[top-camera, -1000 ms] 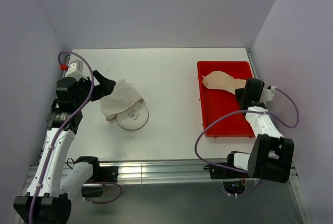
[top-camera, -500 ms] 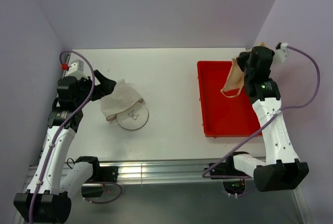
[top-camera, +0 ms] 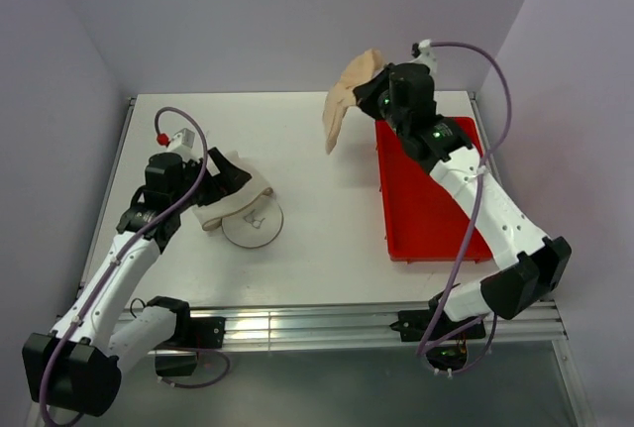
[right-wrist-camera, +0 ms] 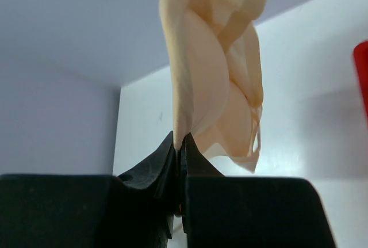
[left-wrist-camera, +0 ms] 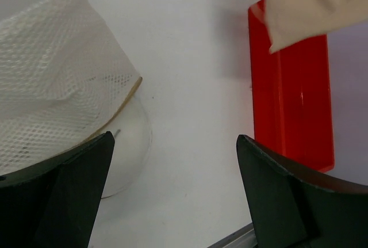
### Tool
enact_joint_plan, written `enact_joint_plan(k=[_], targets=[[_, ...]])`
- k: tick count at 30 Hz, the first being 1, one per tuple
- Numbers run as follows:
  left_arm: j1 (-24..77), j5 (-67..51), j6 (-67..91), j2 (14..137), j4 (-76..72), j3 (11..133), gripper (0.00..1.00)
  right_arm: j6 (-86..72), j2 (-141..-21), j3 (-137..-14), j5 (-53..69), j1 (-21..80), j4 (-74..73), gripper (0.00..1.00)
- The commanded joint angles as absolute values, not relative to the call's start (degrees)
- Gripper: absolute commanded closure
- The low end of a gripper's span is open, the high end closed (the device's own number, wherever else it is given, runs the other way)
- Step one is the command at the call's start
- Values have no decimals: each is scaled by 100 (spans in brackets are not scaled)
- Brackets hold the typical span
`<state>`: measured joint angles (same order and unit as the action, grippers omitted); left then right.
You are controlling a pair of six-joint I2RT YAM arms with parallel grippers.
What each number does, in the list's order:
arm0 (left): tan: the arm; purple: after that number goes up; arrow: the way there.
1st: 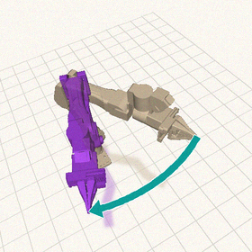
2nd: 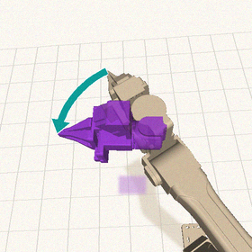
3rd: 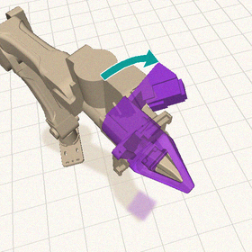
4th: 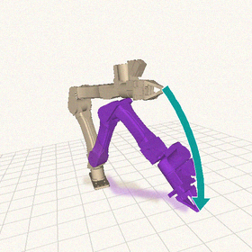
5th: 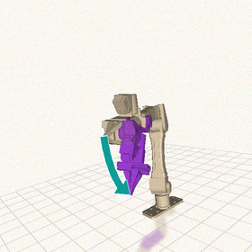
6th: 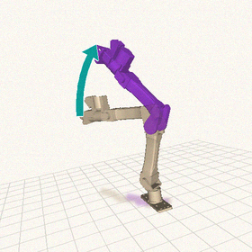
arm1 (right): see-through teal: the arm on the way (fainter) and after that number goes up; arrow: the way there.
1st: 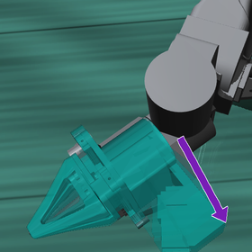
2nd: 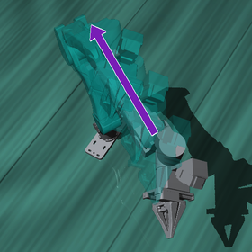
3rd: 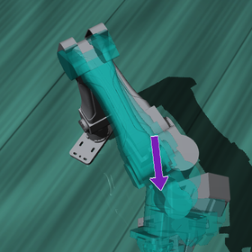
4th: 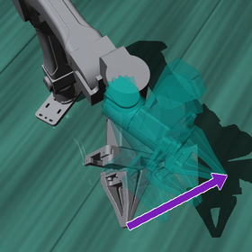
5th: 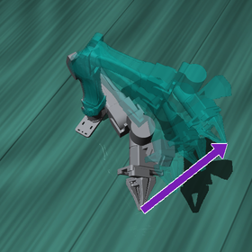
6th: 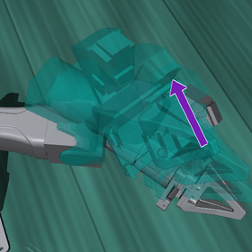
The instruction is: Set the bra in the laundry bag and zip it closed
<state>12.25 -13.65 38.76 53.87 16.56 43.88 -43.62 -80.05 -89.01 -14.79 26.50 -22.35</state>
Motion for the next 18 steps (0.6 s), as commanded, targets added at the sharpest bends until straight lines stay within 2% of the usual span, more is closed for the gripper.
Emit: enact_joint_plan(k=[1, 9, 15, 18], targets=[[1467, -1195, 4280, 5484, 925, 4342, 5, -4701, -8129, -8369, -592, 2698, -1593, 100], [2337, -748, 4886, 6449, 35, 3973, 11, -4843, -8472, -6454, -641, 2839, -914, 100], [2698, -528, 5159, 7311, -649, 4078, 14, -4544, -8771, -6118, -1809, 3058, -1503, 100], [2742, -256, 5334, 7636, -773, 4096, 15, -4421, -9095, -6134, -1819, 3225, -1520, 100]])
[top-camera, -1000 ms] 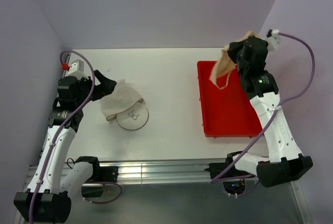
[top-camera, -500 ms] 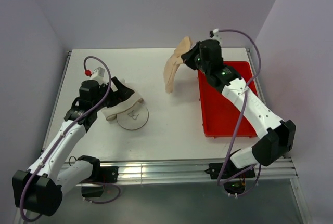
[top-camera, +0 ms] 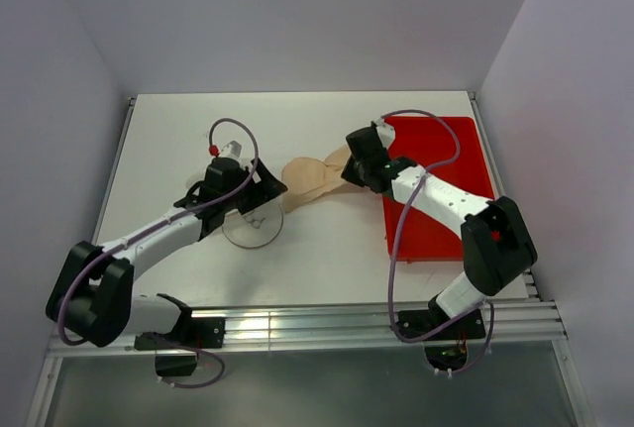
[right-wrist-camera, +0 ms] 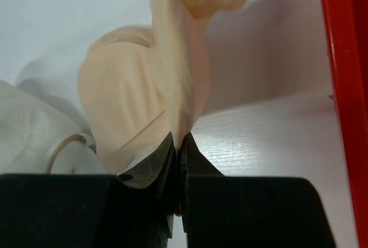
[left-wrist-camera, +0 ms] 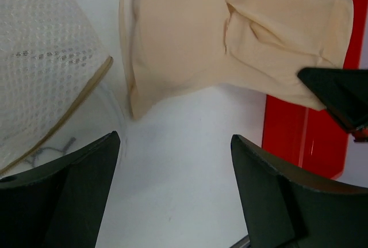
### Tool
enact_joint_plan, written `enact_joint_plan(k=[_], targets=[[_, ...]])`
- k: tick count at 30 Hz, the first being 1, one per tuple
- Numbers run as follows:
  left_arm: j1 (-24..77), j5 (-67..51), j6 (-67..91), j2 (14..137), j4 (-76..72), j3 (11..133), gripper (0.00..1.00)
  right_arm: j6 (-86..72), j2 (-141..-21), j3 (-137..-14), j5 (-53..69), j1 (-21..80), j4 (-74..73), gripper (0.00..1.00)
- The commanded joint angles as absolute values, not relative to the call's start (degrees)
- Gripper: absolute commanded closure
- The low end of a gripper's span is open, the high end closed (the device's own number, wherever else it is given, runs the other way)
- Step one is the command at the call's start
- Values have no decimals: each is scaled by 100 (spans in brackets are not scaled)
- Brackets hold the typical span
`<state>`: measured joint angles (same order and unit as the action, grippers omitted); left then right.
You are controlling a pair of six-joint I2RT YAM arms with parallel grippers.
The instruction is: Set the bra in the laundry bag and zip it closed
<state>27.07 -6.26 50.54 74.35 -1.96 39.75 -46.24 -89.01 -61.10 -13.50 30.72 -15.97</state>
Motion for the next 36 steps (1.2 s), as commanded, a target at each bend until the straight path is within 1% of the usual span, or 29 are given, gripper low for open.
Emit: enact_joint_plan(k=[1, 2, 5, 7, 11, 15, 18, 24, 28, 31, 33, 36], targets=[[2742, -133, 5378, 7716, -826, 4104, 15, -4351, -9210, -6178, -1785, 3356, -1529, 100], [2742, -36, 5449, 7786, -800, 4131, 15, -4316, -9307, -6231, -1775, 3436, -1512, 100], [2725, 726, 5616, 7989, -677, 4192, 15, -4184, -9763, -6599, -1670, 3778, -1512, 100], [2664, 974, 5669, 8033, -607, 4210, 15, -4062, -9931, -6784, -1609, 3945, -1590, 100], [2339, 1397, 5695, 8042, -379, 4228, 14, -3850, -10116, -7066, -1949, 4350, -1933, 100], [1663, 1319, 5625, 7946, -343, 4070, 14, -3744, -9915, -6891, -2240, 4395, -2100, 100], [1495, 1336, 5485, 7875, -343, 3999, 14, -3718, -9669, -6689, -2644, 4403, -2241, 100], [1520, 1099, 5396, 8033, -475, 4043, 15, -3578, -9483, -6636, -3452, 4403, -2662, 100], [1529, 1204, 5414, 7946, -457, 3929, 15, -3472, -9475, -6942, -4015, 4526, -3049, 100], [1538, 1073, 5396, 7849, -544, 3867, 15, -3349, -9510, -7197, -4402, 4640, -3217, 100], [1678, 993, 5396, 7840, -562, 3858, 16, -3218, -9554, -7338, -4543, 4790, -3252, 100], [2002, 1230, 5396, 7849, -519, 3867, 16, -3112, -9659, -7637, -4903, 5027, -3409, 100]])
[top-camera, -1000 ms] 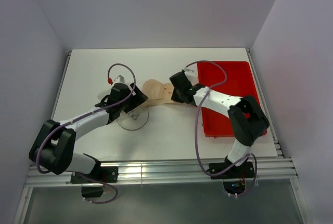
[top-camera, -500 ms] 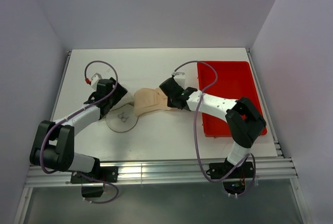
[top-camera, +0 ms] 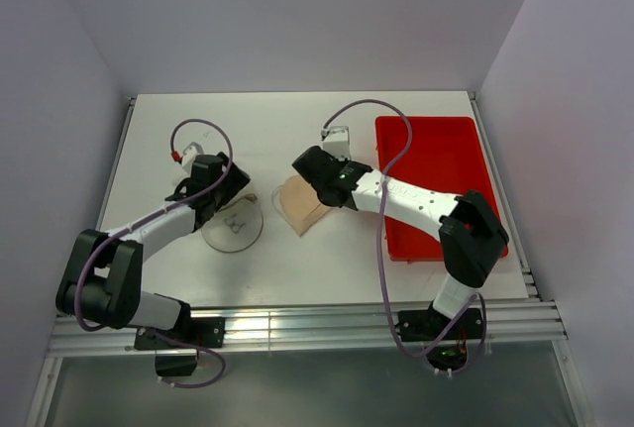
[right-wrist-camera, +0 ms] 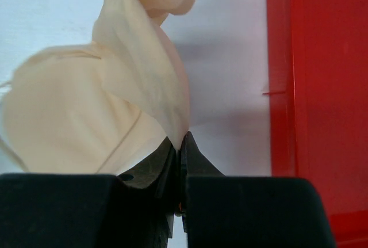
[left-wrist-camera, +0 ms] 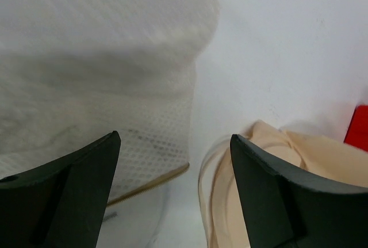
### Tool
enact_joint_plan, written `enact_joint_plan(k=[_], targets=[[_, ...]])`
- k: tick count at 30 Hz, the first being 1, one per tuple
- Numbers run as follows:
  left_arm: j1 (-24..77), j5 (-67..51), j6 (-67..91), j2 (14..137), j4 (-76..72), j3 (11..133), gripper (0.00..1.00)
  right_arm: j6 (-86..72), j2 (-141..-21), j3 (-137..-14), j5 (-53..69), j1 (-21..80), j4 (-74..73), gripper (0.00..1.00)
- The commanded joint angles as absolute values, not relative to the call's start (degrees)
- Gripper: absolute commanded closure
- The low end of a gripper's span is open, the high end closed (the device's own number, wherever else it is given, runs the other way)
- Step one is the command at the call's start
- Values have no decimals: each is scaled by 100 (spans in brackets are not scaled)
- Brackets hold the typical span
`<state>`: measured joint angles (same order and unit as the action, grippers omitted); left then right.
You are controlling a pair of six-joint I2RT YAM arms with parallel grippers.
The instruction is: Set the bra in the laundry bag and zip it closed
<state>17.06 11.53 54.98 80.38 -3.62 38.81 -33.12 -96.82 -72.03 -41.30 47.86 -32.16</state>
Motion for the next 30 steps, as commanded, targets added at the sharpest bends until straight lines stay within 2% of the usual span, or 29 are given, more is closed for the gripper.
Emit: enact_joint_plan(k=[1, 6, 17, 23, 30], targets=[[2091, 1291, 5388, 7831, -510, 3876, 16, -3094, -9703, -7803, -5000, 5097, -3445, 100], [2487, 1441, 5432, 7726, -457, 3885, 18, -2875, -10142, -8209, -5502, 5466, -3630, 100], [2496, 1336, 5458, 7524, -518, 3657, 23, -2506, -11083, -8596, -5792, 5888, -3542, 94], [2496, 1467, 5519, 7278, -404, 3586, 29, -2312, -11048, -8385, -5467, 6038, -3112, 85], [2496, 1556, 5563, 7198, -325, 3568, 30, -2285, -10925, -8245, -4800, 6187, -2752, 61]])
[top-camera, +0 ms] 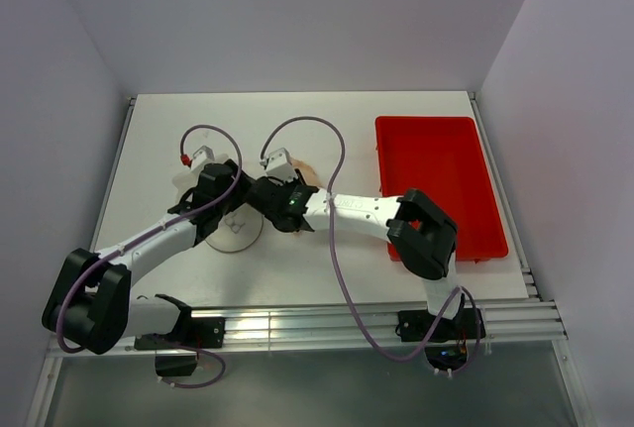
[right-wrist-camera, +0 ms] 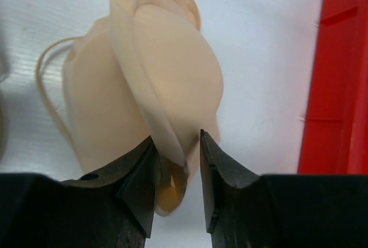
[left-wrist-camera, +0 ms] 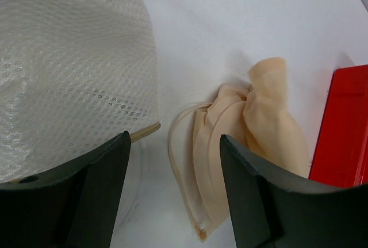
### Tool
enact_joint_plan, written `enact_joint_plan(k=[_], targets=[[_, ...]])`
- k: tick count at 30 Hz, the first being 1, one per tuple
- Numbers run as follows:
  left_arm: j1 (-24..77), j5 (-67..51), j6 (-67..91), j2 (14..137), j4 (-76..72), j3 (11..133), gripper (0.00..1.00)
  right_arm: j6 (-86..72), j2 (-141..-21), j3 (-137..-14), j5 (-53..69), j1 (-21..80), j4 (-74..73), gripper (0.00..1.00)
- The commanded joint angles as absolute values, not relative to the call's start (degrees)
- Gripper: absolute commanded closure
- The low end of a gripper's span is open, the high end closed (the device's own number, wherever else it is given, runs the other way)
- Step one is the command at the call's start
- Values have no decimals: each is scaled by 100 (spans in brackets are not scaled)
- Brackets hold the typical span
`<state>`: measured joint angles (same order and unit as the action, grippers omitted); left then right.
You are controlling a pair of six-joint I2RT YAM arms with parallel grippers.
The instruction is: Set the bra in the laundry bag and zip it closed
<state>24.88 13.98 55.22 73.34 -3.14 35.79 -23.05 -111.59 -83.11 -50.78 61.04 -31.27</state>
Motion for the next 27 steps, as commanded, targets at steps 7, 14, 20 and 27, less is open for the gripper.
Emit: enact_joint_plan(k=[7, 14, 20, 27], targets=[[2496, 1564, 5555, 7181, -308, 3568, 30, -2531, -10618, -8174, -4123, 6214, -2751, 50], [2496, 1485, 5528, 7242, -308, 3612, 31, -2935, -10003, -8051, -3727, 6205, -2935, 34], [2505, 1337, 5397, 7312, -351, 3691, 33, -3261, -9370, -7657, -3166, 5751, -2981, 23], [2751, 1258, 5203, 7277, -316, 3867, 34, -3094, -8578, -5986, -644, 4108, -898, 18]])
